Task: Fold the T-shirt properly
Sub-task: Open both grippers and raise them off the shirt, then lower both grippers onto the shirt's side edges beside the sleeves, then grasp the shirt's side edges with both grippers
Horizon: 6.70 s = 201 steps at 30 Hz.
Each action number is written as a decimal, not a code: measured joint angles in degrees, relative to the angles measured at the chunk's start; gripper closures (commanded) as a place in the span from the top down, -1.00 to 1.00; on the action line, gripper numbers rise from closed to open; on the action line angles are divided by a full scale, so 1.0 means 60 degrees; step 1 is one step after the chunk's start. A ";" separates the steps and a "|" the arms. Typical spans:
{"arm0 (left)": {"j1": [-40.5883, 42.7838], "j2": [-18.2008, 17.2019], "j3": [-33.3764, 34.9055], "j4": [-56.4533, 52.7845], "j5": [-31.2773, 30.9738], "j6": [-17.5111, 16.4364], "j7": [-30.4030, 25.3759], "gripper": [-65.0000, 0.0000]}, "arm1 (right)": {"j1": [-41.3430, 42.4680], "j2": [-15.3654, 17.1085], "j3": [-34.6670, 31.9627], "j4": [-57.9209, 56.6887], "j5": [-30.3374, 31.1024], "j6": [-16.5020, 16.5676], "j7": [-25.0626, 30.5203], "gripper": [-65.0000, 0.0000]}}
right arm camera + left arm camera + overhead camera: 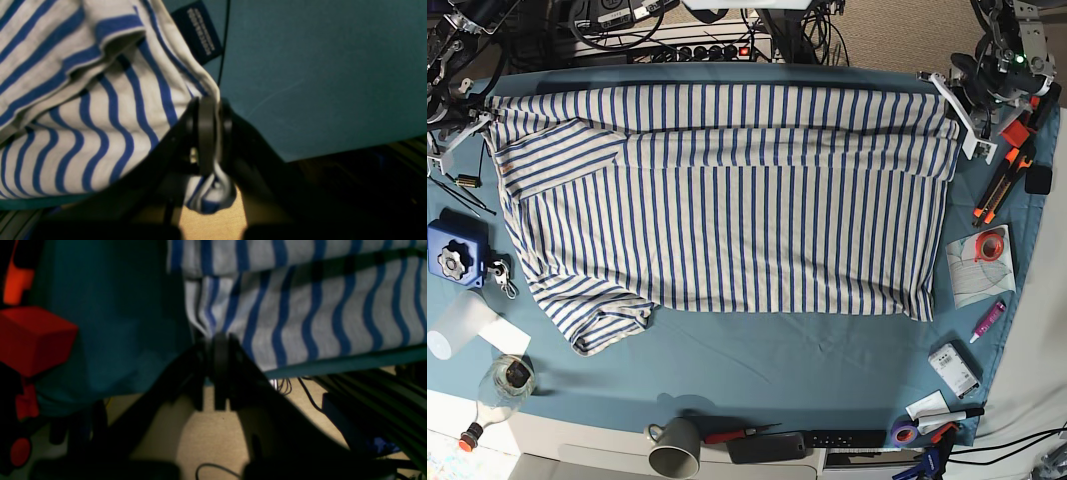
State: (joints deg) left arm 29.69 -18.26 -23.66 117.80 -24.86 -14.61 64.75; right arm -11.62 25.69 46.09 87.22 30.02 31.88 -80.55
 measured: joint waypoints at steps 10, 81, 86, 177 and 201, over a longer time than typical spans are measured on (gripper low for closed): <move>-0.0011 0.0000 -0.0004 0.0000 0.0004 0.0000 -0.0117 -0.92 | 0.0000 0.0000 0.0000 0.0000 0.0211 -0.0029 -0.0004 -1.00; -0.2361 -0.0025 0.2244 -0.0087 0.2641 0.1155 -0.3807 -0.17 | 0.2106 0.0933 -0.1424 0.1195 -0.0769 -0.0634 0.3308 -0.72; -0.2364 -0.0029 0.2244 -0.0087 0.2608 0.1151 -0.3796 -0.17 | 0.3220 0.0936 -0.3249 0.0328 -0.1810 -0.1056 0.3993 -0.72; -0.2182 0.0000 0.2244 -0.0087 0.2131 0.1155 -0.3300 -0.17 | 0.7198 0.0284 -0.7308 -0.5887 -0.0601 -0.1632 0.3038 -1.00; -0.2182 0.0004 0.2244 -0.0087 0.2131 0.1155 -0.3300 -0.17 | 0.5727 0.0353 -0.7162 -0.2280 -0.1027 -0.1814 0.1719 -1.00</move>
State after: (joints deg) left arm 16.60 -18.24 -10.20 117.27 -12.08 -7.68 44.95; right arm 22.74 27.81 3.11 73.54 23.86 20.99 -70.24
